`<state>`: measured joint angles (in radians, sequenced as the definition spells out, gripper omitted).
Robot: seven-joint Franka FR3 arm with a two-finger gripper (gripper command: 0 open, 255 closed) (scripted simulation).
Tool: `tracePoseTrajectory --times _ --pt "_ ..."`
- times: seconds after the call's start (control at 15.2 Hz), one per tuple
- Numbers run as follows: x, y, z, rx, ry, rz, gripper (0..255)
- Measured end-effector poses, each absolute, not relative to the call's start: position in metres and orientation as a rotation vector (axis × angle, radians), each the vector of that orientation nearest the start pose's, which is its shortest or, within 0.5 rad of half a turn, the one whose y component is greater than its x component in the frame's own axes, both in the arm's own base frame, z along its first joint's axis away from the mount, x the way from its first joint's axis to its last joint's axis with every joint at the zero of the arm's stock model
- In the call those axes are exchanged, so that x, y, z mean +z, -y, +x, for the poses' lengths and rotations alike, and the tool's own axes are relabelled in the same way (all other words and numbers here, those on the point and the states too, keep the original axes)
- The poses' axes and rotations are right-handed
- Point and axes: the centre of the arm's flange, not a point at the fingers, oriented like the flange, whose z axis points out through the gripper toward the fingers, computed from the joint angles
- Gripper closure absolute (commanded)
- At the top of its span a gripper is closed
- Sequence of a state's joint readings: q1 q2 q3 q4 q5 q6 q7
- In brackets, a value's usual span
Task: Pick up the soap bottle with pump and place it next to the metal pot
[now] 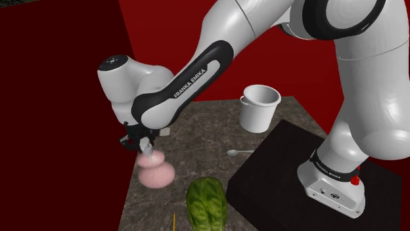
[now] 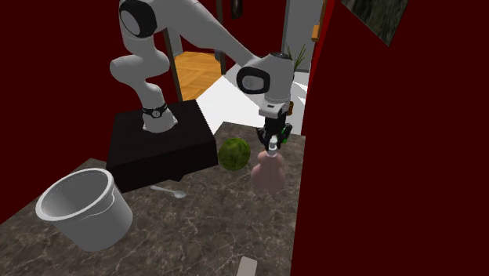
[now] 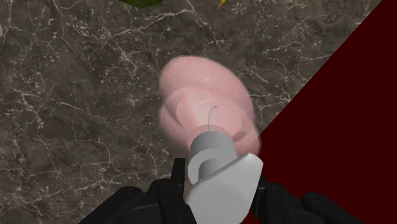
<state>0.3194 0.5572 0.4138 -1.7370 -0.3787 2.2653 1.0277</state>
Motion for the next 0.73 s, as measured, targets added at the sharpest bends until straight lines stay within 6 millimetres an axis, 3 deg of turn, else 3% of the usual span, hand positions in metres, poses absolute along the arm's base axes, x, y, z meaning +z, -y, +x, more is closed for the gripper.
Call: tracePoseTrajectory --times 0.73 --pt "0.339 -0.420 0.520 -0.131 -0.179 -3.159 255"
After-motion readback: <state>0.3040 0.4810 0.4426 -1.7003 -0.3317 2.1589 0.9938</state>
